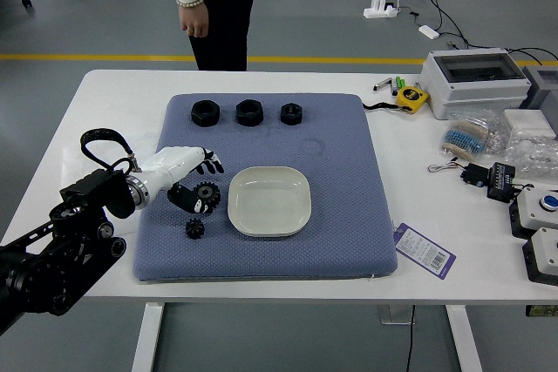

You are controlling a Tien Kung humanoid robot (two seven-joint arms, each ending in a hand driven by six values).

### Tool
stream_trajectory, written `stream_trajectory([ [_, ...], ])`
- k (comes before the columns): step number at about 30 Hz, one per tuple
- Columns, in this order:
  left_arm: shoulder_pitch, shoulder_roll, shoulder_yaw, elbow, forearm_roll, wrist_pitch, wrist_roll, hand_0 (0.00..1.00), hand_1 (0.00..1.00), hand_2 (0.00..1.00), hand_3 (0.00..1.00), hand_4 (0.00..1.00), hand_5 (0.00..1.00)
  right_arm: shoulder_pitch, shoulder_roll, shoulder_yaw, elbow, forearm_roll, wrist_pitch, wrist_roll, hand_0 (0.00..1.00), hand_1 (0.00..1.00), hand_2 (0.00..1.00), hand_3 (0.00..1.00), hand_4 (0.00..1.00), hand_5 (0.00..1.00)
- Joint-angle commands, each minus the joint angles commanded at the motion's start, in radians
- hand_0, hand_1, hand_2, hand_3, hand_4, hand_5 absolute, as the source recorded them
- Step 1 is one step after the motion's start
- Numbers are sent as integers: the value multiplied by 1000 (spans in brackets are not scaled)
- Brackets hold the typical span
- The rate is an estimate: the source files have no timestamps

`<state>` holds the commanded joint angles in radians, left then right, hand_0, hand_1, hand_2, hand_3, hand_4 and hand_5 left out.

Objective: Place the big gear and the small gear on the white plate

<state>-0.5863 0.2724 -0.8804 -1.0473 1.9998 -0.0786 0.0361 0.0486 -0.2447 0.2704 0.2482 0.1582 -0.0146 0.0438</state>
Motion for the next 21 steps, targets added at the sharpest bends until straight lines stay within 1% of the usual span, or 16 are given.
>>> stream_trajectory([
  [4, -3, 3, 2, 13, 4, -12, 4, 637, 620, 663, 639, 986, 79, 1, -1, 1, 0, -1, -1, 0, 748, 763, 826, 803, 998, 836],
  [5, -3, 3, 2, 15, 5, -13, 4, 599, 585, 608, 616, 967, 70, 1, -1, 1, 0, -2, -1, -1, 747, 763, 826, 801, 998, 836],
  [10, -7, 2, 3, 30, 12, -23, 5, 599, 585, 608, 616, 967, 70, 2, -2, 3, 1, -5, -2, -1, 747, 763, 826, 801, 998, 836],
  [11, -8, 2, 4, 32, 13, -25, 5, 526, 524, 572, 602, 942, 54, 3, -2, 3, 1, -5, -2, -1, 747, 763, 826, 802, 998, 835],
  [16, -10, 2, 6, 43, 14, -29, 4, 526, 524, 572, 602, 942, 54, 4, -2, 4, 1, -6, -3, -1, 747, 763, 826, 802, 998, 835],
  [17, -11, 2, 6, 46, 13, -29, 3, 484, 500, 543, 582, 918, 36, 4, -2, 4, 1, -6, -3, -1, 747, 762, 826, 803, 998, 835],
  [21, -14, 0, 5, 53, 10, -24, -2, 484, 500, 543, 582, 918, 36, 5, -3, 4, 1, -6, -4, -1, 747, 762, 826, 803, 998, 835],
])
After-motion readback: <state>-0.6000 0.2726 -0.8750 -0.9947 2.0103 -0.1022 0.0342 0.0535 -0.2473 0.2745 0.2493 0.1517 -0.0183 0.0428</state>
